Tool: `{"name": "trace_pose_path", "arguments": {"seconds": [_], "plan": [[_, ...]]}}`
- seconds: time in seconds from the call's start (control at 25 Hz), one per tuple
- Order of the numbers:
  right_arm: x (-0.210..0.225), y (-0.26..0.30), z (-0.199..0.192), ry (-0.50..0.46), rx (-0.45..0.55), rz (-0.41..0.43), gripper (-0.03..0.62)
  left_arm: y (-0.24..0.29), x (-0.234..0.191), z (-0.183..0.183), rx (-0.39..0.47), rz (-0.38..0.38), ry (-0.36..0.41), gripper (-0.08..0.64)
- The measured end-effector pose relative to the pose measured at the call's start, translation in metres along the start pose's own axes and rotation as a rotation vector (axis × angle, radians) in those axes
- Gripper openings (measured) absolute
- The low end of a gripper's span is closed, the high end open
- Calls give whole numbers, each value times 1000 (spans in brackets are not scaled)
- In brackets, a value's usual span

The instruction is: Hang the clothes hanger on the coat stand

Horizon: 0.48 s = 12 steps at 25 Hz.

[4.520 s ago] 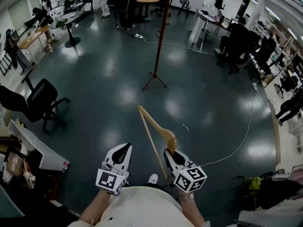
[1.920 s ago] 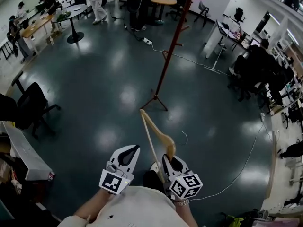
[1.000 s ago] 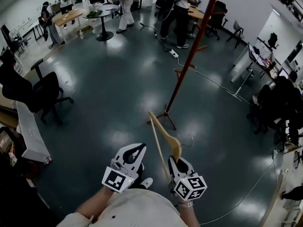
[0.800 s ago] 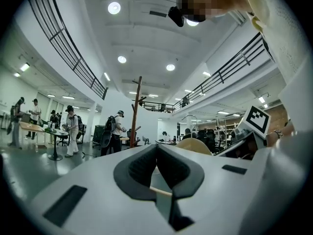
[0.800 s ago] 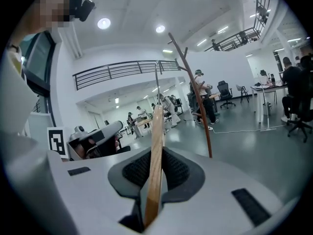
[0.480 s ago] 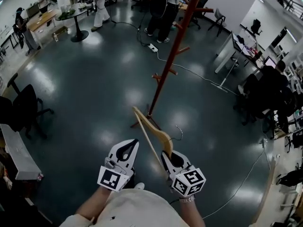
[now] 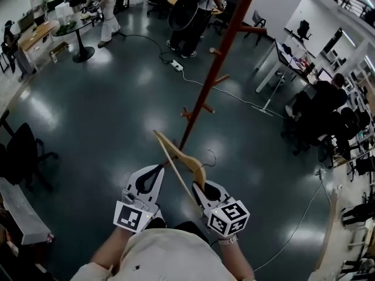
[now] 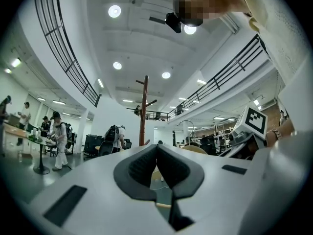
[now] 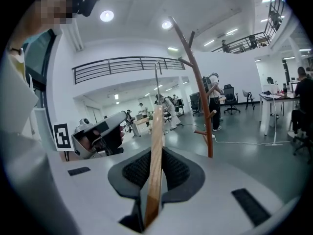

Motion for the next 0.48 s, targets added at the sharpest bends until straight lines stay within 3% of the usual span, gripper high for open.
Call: {"name": "trace_pose_path", "arguments": {"seconds": [0.24,0.48], "plan": [[9,16,21,11,-9,16,69,18,-20,-1,-15,14,-4,12],[41,18,63,-32,5,25,69,41,-31,-3,-35,82,-12,12]]}}
Point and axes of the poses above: the fingertips, and each gripper's own axes: y forward along the fingers, x to its right, z out of its top, the point moved 2 cm from there along -y, backward along the fingers, and after that the axes turned 13 degrees about -x, right-handed, at the moved point
